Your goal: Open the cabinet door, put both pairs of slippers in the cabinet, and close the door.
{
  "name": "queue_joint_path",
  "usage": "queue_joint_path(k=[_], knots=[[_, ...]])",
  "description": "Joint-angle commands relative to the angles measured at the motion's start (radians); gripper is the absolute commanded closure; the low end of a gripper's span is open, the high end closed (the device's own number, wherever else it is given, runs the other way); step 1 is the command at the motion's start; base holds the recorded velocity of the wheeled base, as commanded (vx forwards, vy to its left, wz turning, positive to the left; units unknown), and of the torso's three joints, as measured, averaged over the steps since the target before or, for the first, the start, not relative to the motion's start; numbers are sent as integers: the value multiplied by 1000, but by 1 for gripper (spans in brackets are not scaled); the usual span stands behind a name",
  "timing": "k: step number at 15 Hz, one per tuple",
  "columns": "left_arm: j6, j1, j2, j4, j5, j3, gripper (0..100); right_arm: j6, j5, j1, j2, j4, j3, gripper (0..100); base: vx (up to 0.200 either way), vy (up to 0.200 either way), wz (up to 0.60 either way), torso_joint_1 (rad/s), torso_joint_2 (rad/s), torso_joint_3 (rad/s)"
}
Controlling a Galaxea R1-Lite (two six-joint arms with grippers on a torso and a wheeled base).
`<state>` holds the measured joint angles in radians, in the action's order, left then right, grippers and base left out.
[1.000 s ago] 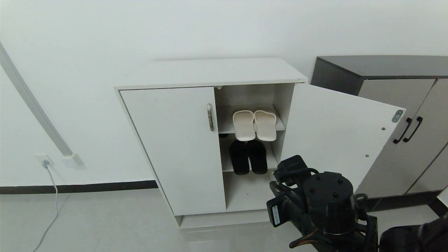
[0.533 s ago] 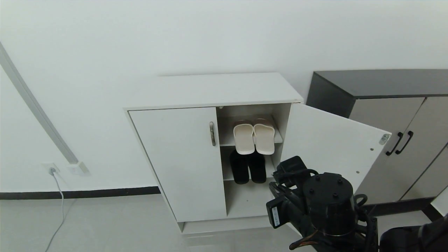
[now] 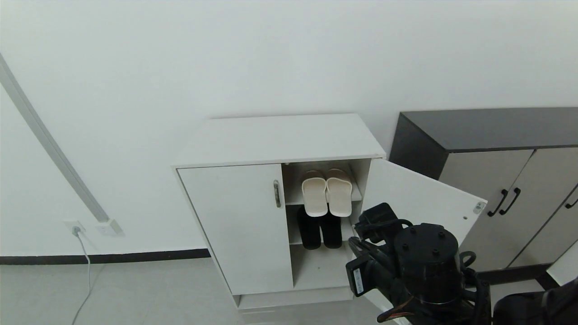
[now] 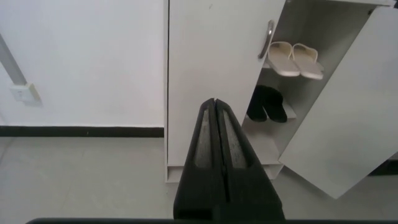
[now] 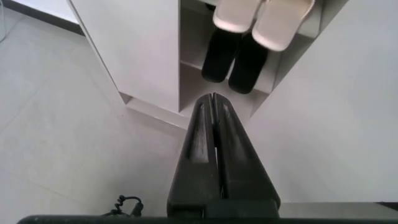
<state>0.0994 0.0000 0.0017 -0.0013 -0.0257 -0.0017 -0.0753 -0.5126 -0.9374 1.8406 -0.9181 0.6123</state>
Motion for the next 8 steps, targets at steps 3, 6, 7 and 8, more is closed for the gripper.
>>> queue_joint_path(k=[3,6,7,8], knots=[[0,0,0,0,0,0,100,0,2,2,-9,-4,1,100,0,0,0,258,-583,-333],[0,0,0,0,0,0,100,-1,12,2,-11,-4,0,100,0,0,0,258,-577,-320],[0,0,0,0,0,0,100,-1,12,3,-11,-4,1,100,0,0,0,212,-447,-242],[0,0,0,0,0,0,100,-1,12,8,-11,-4,1,100,0,0,0,198,-422,-232]])
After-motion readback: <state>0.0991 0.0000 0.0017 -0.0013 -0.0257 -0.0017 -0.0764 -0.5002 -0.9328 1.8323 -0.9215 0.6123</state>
